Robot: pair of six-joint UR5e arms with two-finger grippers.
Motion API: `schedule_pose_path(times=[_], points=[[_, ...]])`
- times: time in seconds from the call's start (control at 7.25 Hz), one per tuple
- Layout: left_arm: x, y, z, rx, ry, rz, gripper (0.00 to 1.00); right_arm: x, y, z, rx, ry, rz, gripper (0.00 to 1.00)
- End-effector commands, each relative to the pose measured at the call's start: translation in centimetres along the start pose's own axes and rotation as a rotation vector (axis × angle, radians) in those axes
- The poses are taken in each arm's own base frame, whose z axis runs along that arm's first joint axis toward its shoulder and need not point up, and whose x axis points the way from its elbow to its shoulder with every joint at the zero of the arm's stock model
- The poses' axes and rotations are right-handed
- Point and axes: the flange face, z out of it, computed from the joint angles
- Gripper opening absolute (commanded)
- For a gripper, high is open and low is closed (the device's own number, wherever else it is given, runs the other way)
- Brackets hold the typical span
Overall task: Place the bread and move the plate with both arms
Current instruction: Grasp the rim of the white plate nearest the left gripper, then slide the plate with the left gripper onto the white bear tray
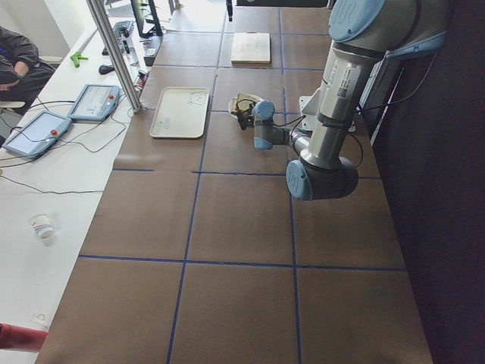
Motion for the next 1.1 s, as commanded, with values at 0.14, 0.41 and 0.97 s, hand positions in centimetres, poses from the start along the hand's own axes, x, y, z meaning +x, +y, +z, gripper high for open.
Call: schedule_pose_path(times=[0.14,0.41,0.97], points=[[0.9,0.6,1.3,-0.01,0.003,0.001,0.45,0.2,0.0,0.0,-0.001,0.003,0.003,1.0],[1.2,0.7,1.8,-0.012,0.004,0.003,0.39,0.4,0.0,-0.2,0.004,0.003,0.007,1.0],[2.6,0.9,0.7,-0.021,0.035,0.006,0.01,0.9,0.2,-0.2,0.003,0.007,0.009,1.0]])
